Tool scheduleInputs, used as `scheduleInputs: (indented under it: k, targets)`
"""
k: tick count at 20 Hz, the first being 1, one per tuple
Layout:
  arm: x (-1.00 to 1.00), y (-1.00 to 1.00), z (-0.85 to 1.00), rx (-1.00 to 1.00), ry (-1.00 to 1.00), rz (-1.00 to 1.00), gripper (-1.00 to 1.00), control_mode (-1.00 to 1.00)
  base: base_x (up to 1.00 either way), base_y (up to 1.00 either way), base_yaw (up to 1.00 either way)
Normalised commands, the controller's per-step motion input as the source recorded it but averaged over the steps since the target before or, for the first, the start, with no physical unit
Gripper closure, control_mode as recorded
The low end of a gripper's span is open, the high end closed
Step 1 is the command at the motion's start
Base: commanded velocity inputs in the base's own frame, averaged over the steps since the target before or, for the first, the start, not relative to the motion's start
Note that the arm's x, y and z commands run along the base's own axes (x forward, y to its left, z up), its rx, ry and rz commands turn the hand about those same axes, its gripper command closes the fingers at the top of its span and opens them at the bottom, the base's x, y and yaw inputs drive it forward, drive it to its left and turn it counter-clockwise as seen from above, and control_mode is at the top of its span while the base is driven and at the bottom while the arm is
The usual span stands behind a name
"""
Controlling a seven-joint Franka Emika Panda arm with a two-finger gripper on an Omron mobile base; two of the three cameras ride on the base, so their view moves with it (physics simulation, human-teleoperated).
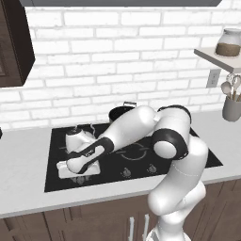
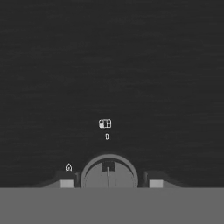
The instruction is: Pick the kettle from the counter and place it on a stove burner. Then turn the burner on.
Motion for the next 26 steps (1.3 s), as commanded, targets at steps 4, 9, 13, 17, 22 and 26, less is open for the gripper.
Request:
scheduleInputs:
  k: [4, 9, 13, 17, 22, 26]
  targets:
    - [0.0, 0.0, 0.0, 0.0, 0.0, 0.0, 1.0, -1.0, 0.0, 0.0, 0.0]
    - [-0.01, 0.01, 0.0, 0.0, 0.0, 0.31, 1.0, -1.0, 0.0, 0.0, 0.0]
    - [-0.11, 0.0, 0.0, -0.01, 0.0, 0.61, 1.0, -1.0, 0.0, 0.0, 0.0]
    - [-0.08, 0.0, 0.0, -0.03, 0.0, 0.6, 1.0, -1.0, 0.0, 0.0, 0.0]
    - [-0.09, 0.0, 0.0, -0.03, 0.0, 0.6, 1.0, -1.0, 0.0, 0.0, 0.0]
    - [-0.13, 0.0, 0.0, -0.04, -0.02, 0.59, 1.0, -1.0, 0.0, 0.0, 0.0]
